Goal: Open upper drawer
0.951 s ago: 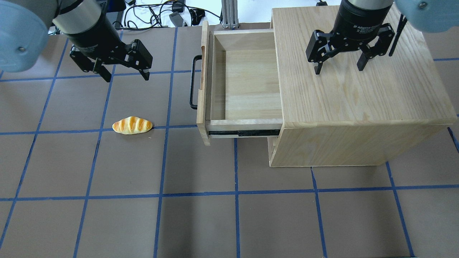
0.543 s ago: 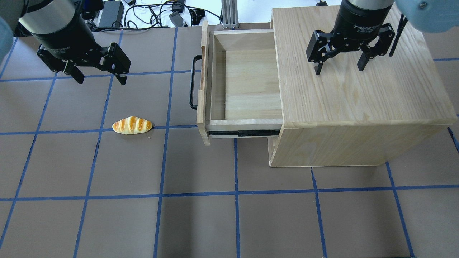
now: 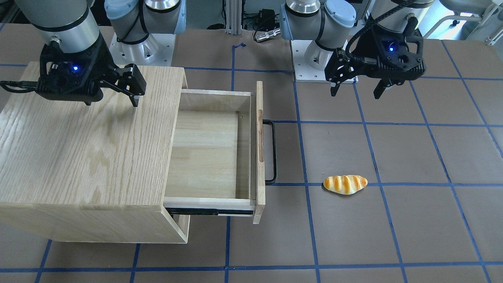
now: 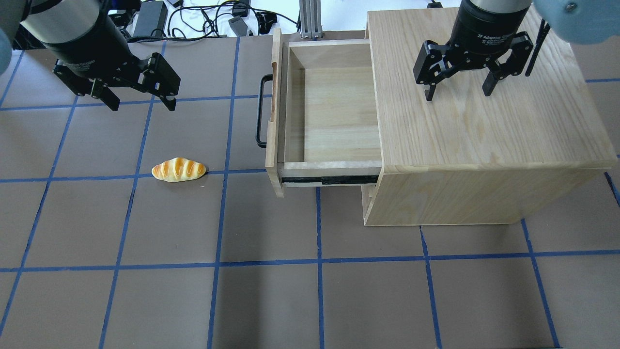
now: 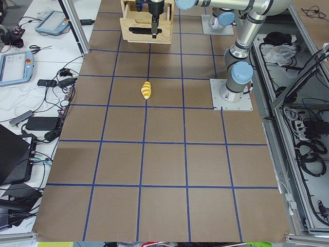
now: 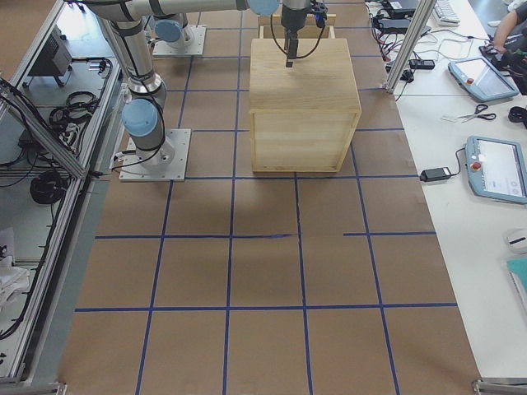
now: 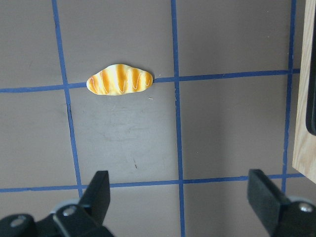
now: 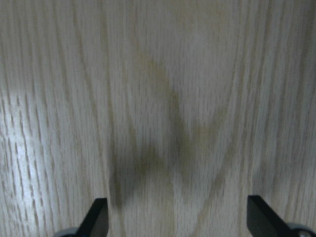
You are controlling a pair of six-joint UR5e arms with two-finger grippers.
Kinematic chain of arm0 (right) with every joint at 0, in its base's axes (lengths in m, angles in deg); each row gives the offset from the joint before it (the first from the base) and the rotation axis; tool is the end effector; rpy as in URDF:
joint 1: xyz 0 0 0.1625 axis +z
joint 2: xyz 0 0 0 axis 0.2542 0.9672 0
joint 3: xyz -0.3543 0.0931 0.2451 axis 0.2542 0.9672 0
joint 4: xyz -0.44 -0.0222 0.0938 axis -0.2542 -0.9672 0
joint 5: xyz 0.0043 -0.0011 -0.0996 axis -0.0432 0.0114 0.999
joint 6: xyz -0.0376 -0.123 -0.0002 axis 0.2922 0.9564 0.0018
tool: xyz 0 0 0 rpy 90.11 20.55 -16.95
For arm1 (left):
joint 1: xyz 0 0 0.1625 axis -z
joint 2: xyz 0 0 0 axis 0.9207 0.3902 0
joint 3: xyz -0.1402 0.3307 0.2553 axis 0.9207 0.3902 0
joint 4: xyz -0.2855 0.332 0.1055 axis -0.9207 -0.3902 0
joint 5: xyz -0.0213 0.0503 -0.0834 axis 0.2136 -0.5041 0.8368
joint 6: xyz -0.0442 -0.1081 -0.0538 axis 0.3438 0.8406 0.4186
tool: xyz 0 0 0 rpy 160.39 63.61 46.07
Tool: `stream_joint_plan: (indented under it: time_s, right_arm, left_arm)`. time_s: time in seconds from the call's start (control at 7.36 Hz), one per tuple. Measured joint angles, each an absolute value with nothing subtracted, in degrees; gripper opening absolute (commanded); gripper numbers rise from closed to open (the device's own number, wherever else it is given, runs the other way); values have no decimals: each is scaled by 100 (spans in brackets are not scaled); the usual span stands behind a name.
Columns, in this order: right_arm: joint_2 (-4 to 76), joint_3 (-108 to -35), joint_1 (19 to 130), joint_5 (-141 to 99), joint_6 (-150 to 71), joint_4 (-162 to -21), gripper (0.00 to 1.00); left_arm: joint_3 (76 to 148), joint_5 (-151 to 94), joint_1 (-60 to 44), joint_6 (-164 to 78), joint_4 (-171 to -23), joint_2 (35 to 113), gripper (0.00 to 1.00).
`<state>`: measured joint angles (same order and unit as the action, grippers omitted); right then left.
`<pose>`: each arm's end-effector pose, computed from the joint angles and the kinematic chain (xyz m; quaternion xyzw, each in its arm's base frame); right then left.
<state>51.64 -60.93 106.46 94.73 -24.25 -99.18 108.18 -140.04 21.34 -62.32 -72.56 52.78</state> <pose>0.1446 -0.5542 0.4937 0.0057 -0.9995 -0.0227 0.0221 -0.1181 -0.5252 0.5166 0.0262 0.9992 -0.0285 0.0030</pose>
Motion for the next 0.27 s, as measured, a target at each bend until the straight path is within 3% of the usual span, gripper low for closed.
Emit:
stream_joint_plan:
  time_s: [0.27]
  right_arm:
    - [5164, -6091, 10645, 9472, -2424, -9918, 100]
  left_arm:
    - [10822, -13976, 2145, -6232, -7207, 5274, 100]
